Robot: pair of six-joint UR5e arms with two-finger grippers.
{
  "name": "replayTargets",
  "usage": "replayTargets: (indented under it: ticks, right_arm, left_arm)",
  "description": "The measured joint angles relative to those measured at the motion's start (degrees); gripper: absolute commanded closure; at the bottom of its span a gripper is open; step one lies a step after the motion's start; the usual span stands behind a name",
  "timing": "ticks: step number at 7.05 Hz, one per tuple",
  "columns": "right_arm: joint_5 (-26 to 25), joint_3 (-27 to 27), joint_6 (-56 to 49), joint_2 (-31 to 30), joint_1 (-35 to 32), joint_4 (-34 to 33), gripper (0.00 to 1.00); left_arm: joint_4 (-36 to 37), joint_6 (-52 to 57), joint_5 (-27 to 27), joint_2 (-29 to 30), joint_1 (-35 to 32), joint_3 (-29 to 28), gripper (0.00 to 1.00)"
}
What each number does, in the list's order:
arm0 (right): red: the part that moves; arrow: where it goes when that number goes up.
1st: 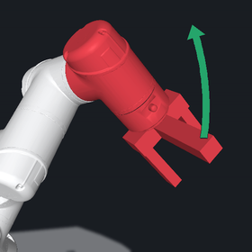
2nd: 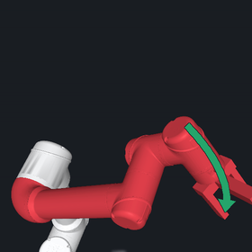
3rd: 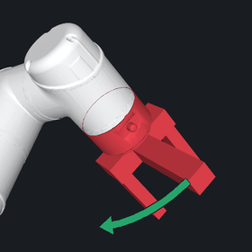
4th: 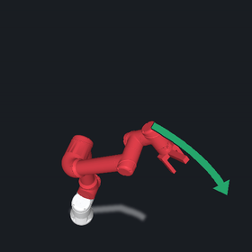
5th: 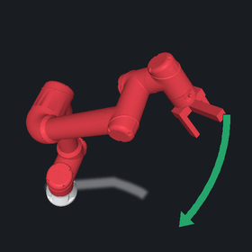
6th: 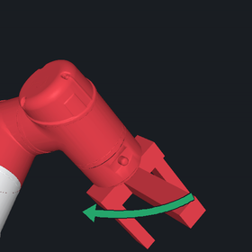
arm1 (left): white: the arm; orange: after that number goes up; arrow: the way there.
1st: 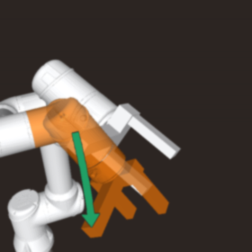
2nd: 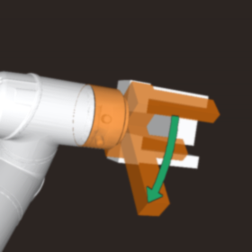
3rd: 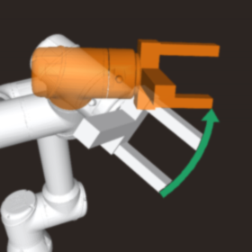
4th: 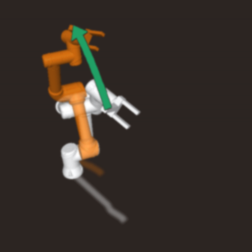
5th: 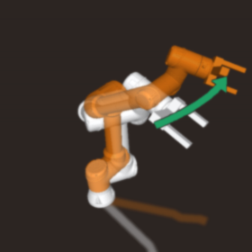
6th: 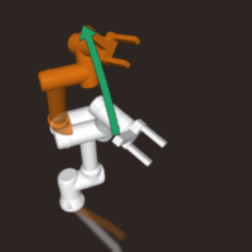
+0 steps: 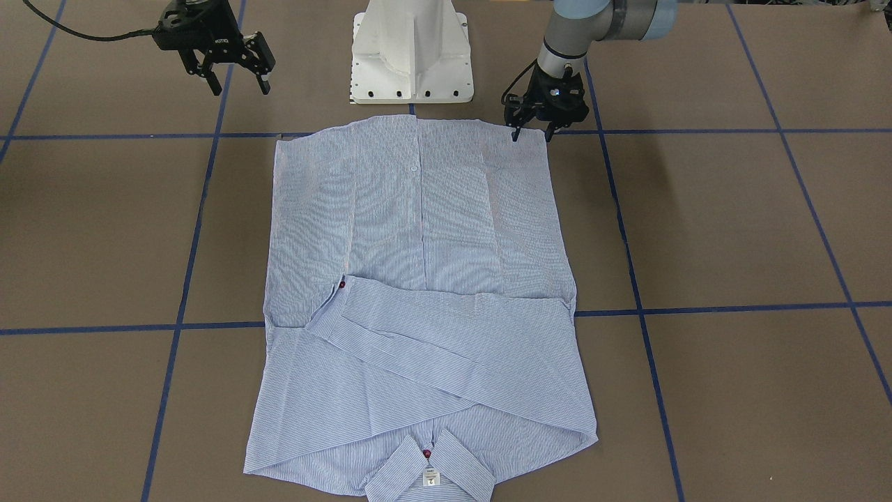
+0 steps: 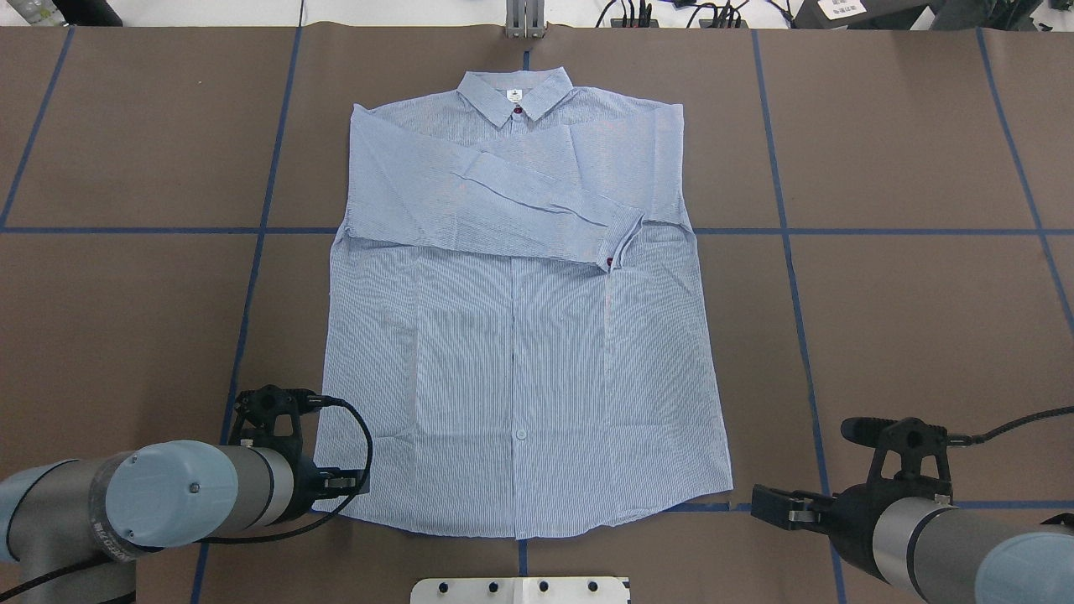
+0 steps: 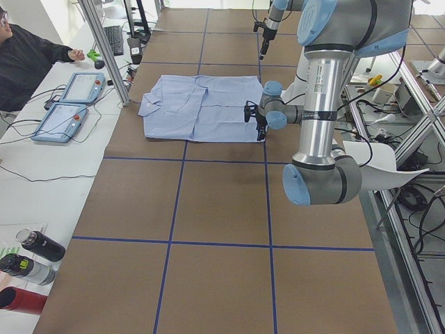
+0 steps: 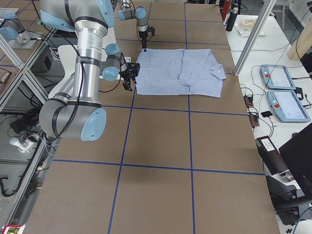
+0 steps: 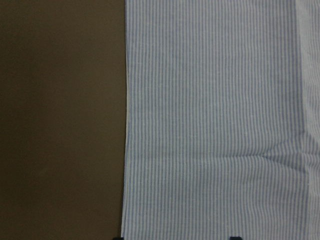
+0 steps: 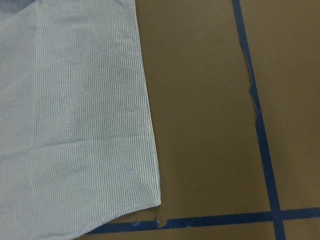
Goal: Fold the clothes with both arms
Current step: 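Position both grippers at the hem corners nearest the robot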
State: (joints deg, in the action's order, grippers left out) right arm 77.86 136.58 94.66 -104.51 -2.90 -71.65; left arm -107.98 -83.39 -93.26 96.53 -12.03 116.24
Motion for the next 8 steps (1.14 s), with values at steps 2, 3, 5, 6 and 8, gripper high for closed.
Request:
replayTargets:
  ticks: [2, 3, 5, 6, 8]
  right_arm:
    - [-0.1, 0.0, 0.0, 0.0, 0.0, 0.0, 0.0]
    - [-0.1, 0.0, 0.0, 0.0, 0.0, 0.0, 0.0]
    - [-0.2, 0.0, 0.0, 0.0, 0.2, 0.0, 0.0]
    - [-0.3, 0.0, 0.0, 0.0, 0.3, 0.0, 0.0]
    - [-0.3, 0.0, 0.0, 0.0, 0.4, 0.0, 0.0]
  left_arm:
    - [-0.2, 0.5, -0.2, -0.7, -0.1, 0.1, 0.34]
    - [-0.2, 1.3, -0.2, -1.1, -0.2, 0.2, 0.39]
    - [-0.2, 1.9, -0.2, -1.8, -0.2, 0.3, 0.41]
    - [-0.2, 2.0, -0.2, -1.9, -0.2, 0.4, 0.5]
    - [-0.3, 2.0, -0.3, -1.9, -0.2, 0.4, 0.54]
